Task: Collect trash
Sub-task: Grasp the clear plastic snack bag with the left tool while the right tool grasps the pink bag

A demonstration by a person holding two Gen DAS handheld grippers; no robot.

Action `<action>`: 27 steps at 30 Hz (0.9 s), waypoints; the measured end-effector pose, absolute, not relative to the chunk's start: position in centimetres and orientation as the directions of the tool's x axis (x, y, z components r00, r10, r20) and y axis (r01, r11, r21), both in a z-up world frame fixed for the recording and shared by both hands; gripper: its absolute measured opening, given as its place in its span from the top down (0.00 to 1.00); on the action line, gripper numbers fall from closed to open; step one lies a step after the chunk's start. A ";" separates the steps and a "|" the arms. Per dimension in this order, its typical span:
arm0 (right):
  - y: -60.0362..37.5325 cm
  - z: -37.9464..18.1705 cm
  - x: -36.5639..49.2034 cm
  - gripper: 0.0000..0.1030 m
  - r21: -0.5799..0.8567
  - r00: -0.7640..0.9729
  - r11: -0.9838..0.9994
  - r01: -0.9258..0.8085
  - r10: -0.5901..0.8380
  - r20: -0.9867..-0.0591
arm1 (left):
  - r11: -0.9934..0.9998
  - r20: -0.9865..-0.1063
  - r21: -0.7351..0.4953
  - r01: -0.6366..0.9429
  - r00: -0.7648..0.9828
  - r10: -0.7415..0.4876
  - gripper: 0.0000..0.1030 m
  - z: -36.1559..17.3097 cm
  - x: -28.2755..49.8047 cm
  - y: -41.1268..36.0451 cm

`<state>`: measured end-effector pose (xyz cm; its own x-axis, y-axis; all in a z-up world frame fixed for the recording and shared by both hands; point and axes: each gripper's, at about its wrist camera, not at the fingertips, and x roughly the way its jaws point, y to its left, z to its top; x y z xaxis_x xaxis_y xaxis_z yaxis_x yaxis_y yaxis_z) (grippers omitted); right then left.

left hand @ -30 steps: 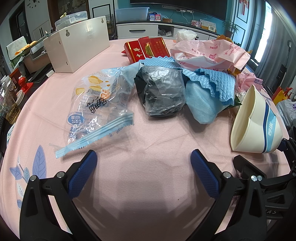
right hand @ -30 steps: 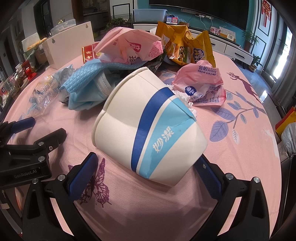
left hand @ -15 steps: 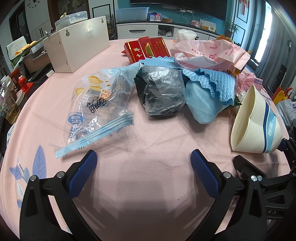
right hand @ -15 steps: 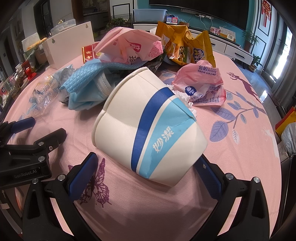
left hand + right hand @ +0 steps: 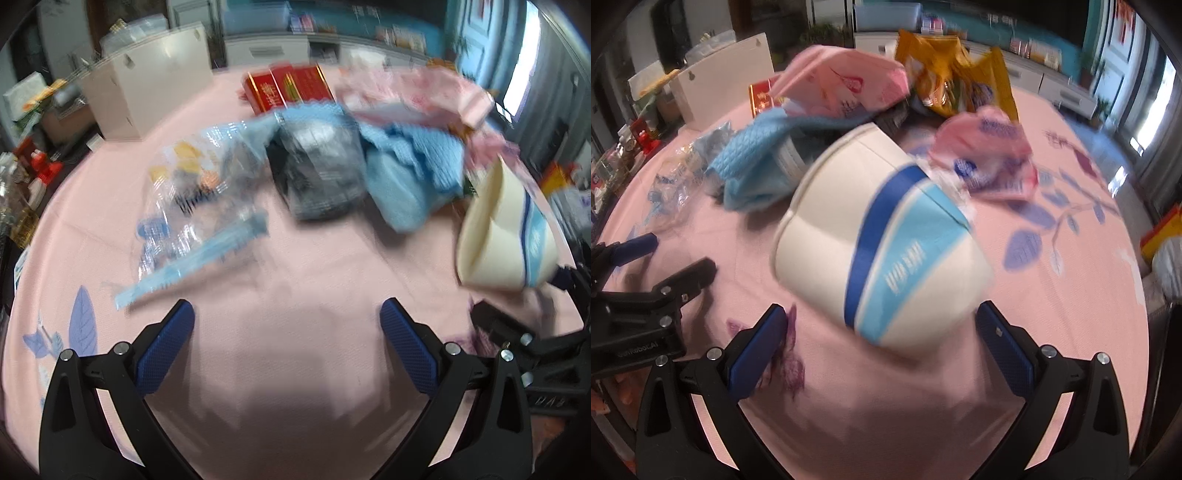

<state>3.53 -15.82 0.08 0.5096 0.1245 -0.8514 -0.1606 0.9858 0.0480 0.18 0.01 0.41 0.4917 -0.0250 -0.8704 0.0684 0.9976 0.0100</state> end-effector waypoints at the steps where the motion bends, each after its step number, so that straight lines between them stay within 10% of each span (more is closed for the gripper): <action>1: -16.3 0.7 3.2 0.02 0.081 0.503 0.982 -0.168 0.156 -0.850 | 0.997 -0.880 -0.001 0.073 0.473 -0.036 0.03 1.0 0.1 -0.1; 7: -18.6 6.6 1.1 0.02 0.095 0.578 0.987 -0.132 0.154 -0.802 | 0.978 -0.729 -0.198 0.067 0.657 -0.192 0.03 9.9 -2.5 2.4; 14: -20.3 14.2 2.7 0.02 0.301 0.633 0.952 -0.061 0.270 -0.726 | 0.987 -0.702 -0.158 -0.028 0.707 -0.092 0.03 15.8 2.5 5.0; 27: -17.6 5.5 7.4 0.02 0.225 0.498 0.969 0.104 0.145 -0.855 | 0.973 -0.880 -0.211 -0.091 0.451 -0.148 0.03 3.6 8.5 7.4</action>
